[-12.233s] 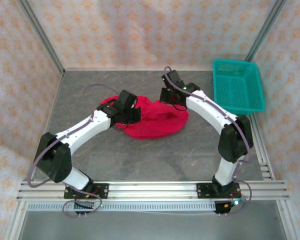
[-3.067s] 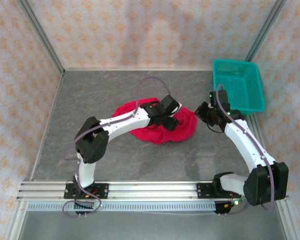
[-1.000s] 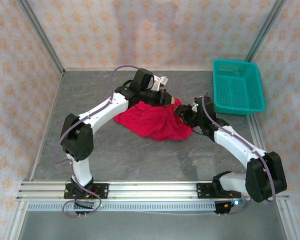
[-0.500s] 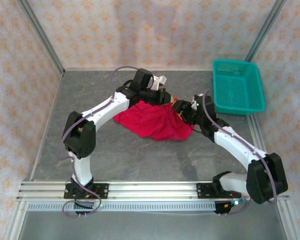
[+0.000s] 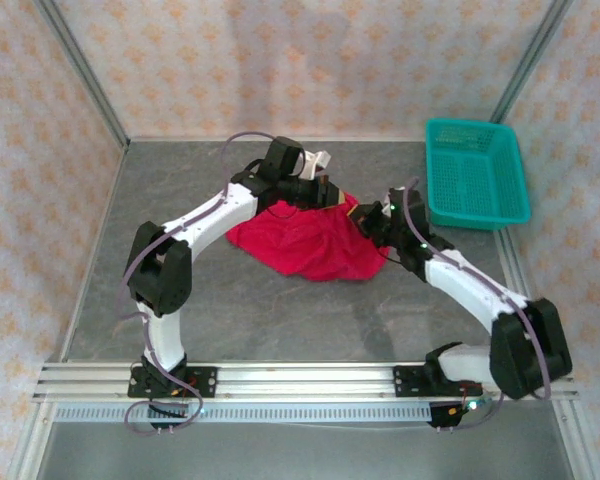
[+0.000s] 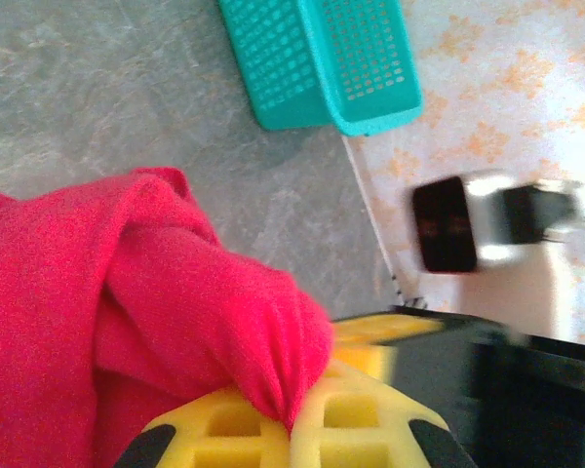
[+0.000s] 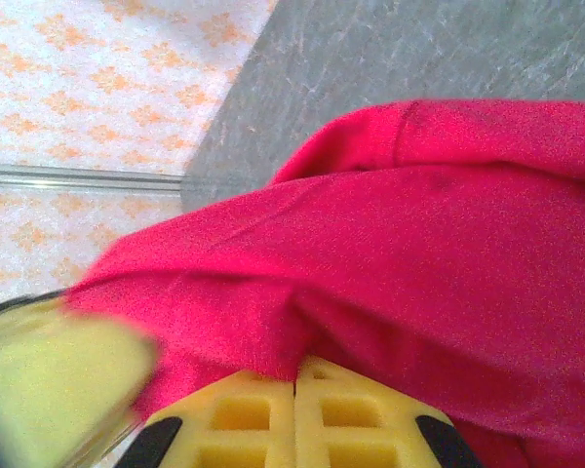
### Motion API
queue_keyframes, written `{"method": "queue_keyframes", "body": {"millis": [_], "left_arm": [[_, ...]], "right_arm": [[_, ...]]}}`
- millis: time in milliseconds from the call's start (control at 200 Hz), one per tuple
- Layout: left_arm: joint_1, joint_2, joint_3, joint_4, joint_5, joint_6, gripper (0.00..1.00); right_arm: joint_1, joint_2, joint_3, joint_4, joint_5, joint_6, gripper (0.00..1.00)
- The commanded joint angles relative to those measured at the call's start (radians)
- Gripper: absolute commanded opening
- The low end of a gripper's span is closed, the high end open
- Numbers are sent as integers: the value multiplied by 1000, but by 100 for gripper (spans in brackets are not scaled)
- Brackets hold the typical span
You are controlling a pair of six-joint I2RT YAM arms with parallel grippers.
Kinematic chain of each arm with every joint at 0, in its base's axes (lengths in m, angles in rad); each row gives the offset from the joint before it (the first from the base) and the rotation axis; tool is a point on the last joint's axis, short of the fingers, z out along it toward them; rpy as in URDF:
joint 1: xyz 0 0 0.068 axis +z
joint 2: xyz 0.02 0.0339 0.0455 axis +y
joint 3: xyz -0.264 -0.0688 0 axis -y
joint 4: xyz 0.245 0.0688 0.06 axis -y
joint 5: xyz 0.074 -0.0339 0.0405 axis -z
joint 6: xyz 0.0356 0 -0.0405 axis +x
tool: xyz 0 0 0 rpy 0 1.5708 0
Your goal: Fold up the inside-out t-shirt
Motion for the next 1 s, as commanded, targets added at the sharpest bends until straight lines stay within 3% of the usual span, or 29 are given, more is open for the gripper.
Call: {"method": "queue_keyframes", "body": {"millis": [0,125,230,325,525,625,726,791,826,996], "left_arm": [[9,50,46,-91,-79,101,1],[1,89,38,-70,-92,84,8],[-2,76,20,-85,-115,104,25],[-2,13,-31,-120,-185,162,32],[4,-157,-134,-205,-356,243,43],[-20,-227,-144,-288,-502,283,46],[-107,-268,-134,-337,-627,291,51],[-174,-253,-116,-348,-672,245,56],[-203,-228,-99,-360,-694,204,65],[-300,-112,-40,-340,-845,6,67]], "right_arm": [[5,-131,104,-218,57,-93,0],[5,-169,196,-325,35,-128,0],[5,-164,242,-341,6,-129,0],[4,-136,254,-334,-8,-131,0],[-6,-53,254,-471,134,-270,0],[-17,24,252,-526,191,-345,10],[-41,59,245,-557,214,-371,23],[-74,61,232,-561,220,-370,28],[-98,57,224,-567,221,-369,31],[-199,28,201,-596,203,-371,50]]}}
